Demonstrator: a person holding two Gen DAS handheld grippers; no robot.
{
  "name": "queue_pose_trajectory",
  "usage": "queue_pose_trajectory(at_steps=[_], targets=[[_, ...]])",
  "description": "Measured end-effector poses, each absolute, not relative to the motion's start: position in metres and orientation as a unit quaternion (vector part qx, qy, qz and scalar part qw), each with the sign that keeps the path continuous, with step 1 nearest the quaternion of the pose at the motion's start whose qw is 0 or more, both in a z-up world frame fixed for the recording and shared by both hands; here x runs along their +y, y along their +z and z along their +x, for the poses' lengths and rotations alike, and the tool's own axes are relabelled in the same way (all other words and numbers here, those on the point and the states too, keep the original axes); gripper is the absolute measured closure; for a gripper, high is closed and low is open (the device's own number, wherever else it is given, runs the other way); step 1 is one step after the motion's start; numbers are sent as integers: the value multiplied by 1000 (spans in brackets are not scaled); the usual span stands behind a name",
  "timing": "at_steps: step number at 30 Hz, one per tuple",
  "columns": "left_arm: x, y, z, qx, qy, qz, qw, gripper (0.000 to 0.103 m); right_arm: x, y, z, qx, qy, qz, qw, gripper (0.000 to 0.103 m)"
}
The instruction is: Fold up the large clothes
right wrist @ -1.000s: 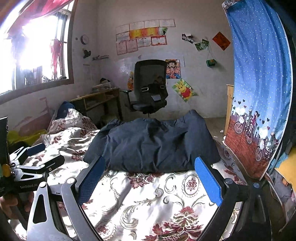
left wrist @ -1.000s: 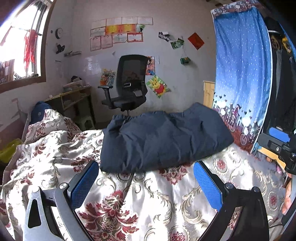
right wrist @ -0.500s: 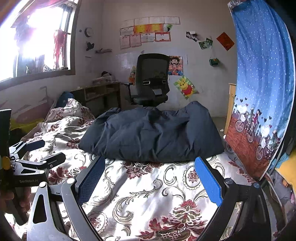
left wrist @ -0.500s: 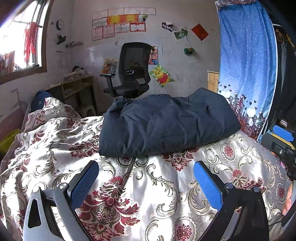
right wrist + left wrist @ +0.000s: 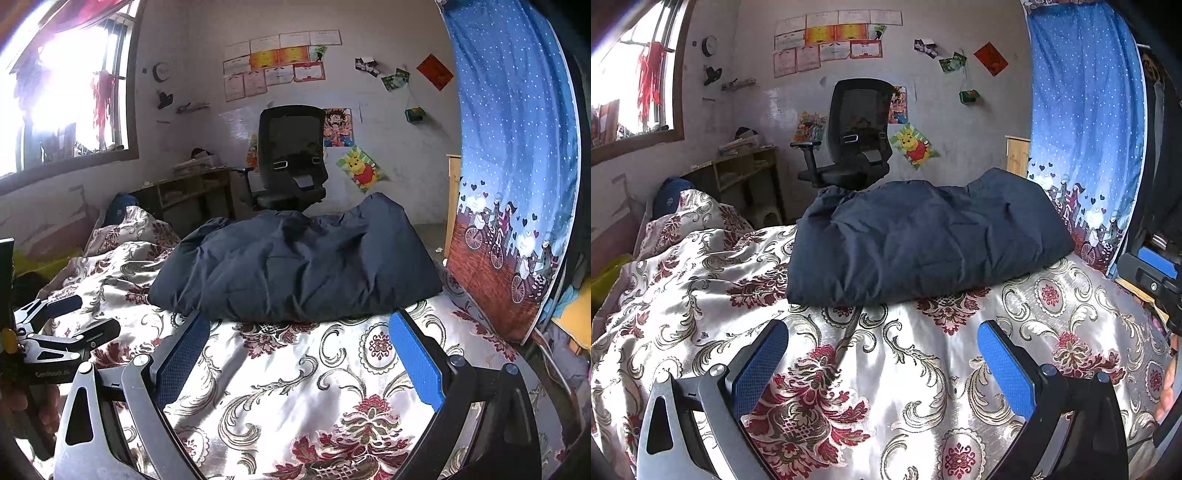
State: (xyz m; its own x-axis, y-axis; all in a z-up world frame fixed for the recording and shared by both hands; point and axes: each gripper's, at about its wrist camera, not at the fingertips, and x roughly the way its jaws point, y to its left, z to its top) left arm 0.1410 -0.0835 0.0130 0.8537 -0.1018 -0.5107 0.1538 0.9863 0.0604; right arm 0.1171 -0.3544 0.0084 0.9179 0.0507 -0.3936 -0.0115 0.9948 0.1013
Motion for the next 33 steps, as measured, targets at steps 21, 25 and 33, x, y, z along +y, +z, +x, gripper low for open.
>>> queue_pose_trajectory(at_steps=[21, 25, 33], targets=[[-83, 14, 140, 261, -66, 47, 962, 0, -351, 8, 116, 201, 16, 44, 978, 8], [-83, 14, 140, 261, -66, 46, 962, 0, -352, 8, 116, 200, 16, 43, 979, 8], [-82, 13, 140, 261, -66, 47, 962, 0, -352, 8, 116, 200, 16, 43, 979, 8]])
